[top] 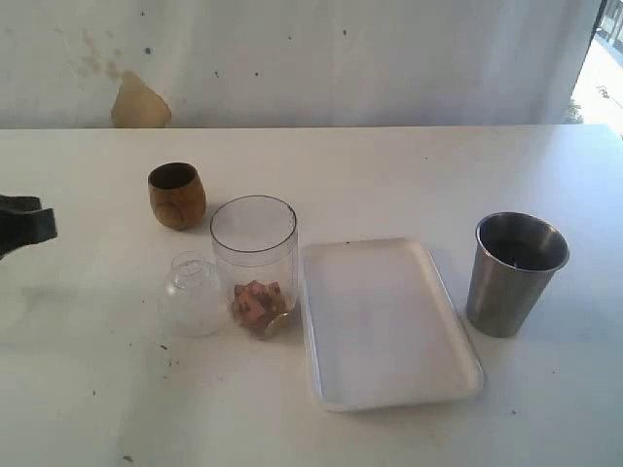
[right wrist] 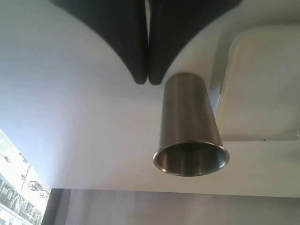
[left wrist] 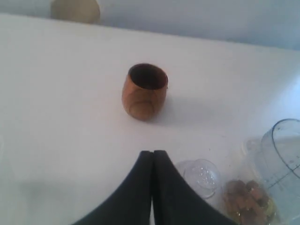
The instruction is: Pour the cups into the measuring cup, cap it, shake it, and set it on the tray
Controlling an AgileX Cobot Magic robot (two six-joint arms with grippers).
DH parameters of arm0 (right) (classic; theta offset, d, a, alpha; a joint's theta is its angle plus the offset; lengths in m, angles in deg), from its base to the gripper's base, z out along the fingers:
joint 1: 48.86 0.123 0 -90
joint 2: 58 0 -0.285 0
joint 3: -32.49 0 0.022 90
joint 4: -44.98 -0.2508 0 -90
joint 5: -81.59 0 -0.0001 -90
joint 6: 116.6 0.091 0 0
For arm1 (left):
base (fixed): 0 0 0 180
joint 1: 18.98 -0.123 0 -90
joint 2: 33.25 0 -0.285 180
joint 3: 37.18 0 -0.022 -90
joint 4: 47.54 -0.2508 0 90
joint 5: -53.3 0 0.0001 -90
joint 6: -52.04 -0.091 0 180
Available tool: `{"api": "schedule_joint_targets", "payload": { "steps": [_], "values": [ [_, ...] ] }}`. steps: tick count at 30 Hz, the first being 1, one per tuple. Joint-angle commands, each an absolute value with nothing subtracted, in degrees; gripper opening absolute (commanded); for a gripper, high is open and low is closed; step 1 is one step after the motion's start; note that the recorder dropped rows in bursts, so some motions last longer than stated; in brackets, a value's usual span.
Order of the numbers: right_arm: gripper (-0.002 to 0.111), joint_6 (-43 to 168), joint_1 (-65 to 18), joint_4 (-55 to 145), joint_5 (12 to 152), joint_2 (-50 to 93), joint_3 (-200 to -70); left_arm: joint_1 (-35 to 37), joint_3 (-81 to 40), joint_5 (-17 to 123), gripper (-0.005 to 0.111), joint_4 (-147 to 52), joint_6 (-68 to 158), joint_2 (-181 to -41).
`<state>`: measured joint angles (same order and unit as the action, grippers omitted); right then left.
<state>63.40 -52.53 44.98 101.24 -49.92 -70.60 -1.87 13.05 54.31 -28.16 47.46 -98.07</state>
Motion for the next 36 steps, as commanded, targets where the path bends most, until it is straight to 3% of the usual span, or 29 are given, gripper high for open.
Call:
{"api": "schedule_joint_targets", "payload": {
  "steps": [1, 5, 19, 27, 36],
  "values": [
    [0.000, 63.40, -52.86, 44.98, 100.86, -50.21, -70.29, -1.62, 20.12, 50.42, 0.000, -27.22, 48.23, -85.48],
    [0.000, 63.40, -52.86, 44.98, 100.86, -50.21, -70.29, -1.62, 20.64, 58.85, 0.000, -27.22, 48.63, -79.57],
    [0.000, 63.40, -52.86, 44.98, 100.86, -50.21, -70.29, -1.62, 20.64, 59.07, 0.000, -29.97, 43.16, -79.16],
    [0.000, 63.40, -52.86, 44.98, 100.86, -50.21, -70.29, -1.93, 29.35, 46.33, 0.000, -30.91, 47.96, -71.82],
    [0.000, 63.40, -52.86, 44.98, 100.86, -50.21, -70.29, -16.82, 37.45, 48.18, 0.000, -33.49, 51.51, -56.96]
  ]
}}
